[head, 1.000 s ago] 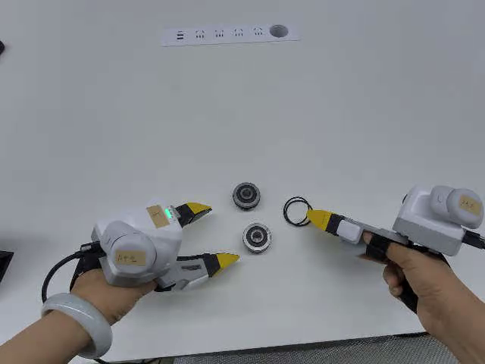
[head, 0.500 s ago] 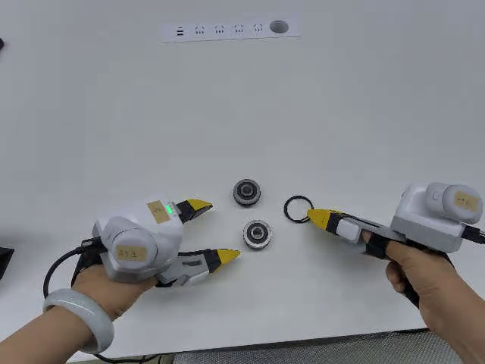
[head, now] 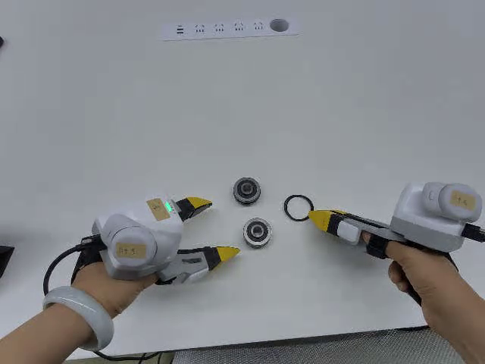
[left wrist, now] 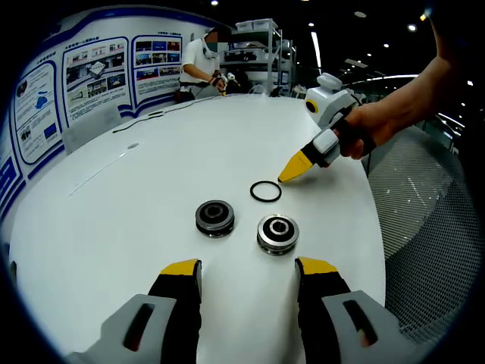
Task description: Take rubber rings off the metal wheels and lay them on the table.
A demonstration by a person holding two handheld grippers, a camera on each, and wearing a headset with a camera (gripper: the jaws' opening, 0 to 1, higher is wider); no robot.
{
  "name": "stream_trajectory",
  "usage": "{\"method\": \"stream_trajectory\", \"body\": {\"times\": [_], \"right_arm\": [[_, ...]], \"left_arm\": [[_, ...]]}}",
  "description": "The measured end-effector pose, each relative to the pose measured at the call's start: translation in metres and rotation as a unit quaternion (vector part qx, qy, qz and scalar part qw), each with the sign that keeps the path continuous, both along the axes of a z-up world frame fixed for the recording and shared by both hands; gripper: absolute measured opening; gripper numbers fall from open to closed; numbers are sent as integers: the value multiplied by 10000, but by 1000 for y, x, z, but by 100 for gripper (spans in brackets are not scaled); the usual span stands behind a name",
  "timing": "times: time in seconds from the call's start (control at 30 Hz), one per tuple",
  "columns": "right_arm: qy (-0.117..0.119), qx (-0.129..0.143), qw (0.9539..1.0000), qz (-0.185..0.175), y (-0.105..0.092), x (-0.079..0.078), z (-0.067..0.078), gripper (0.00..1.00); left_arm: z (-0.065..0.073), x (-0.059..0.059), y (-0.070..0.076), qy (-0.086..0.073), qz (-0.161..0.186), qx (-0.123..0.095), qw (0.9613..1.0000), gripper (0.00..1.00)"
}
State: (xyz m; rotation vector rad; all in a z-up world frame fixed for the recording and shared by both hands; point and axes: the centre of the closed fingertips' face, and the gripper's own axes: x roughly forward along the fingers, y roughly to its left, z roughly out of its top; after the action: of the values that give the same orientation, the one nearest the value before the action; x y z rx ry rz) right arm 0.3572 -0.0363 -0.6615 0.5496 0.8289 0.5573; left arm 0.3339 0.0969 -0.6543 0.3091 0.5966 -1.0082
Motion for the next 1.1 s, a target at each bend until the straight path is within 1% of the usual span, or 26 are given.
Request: {"method": "stream_trajectory", "body": {"times": [0.13, 0.33, 0.57, 0.6, 0.77, 1.1], "right_arm": [[-94, 87, 9999, -34, 2, 5, 9, 10], [-174, 201, 9996, -19, 9, 14, 14, 10], [-198, 268, 9994, 48, 17, 18, 17, 10], [-192, 284, 9994, 61, 19, 18, 17, 10], [-198, 316, 9992, 160, 28, 19, 19, 9], [-205, 404, 9984, 336, 44, 24, 21, 9]], "left_arm": [[3, 5, 1, -35, 71, -45, 10000, 50], [8, 13, -1, -122, 111, -65, 9998, 47], [14, 24, -4, -240, 147, -69, 9996, 41], [14, 25, -5, -238, 144, -76, 9996, 41], [17, 34, -9, -313, 150, -92, 9994, 38], [19, 47, -21, -350, 122, -117, 9992, 33]]}}
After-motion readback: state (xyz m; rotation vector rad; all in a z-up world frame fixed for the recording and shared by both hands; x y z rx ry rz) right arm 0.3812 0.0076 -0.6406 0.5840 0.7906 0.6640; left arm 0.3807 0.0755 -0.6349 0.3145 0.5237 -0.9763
